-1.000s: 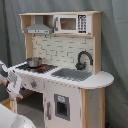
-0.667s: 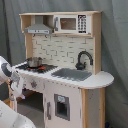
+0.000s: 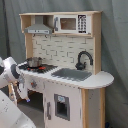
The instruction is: Play with the kitchen
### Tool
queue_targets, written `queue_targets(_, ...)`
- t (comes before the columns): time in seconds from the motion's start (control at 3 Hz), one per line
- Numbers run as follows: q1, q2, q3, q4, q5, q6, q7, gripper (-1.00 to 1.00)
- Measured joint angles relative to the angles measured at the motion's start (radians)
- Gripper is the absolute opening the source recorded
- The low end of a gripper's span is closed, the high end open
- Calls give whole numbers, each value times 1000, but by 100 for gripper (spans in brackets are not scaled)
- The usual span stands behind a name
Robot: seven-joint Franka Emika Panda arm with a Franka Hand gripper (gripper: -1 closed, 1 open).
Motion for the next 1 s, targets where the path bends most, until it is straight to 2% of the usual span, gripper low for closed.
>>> queue_targets(0.33,-10,74,3,-19,0,57,-36,100)
queue_targets(1.0,-16,241,56,-47,-1,178,-44,100)
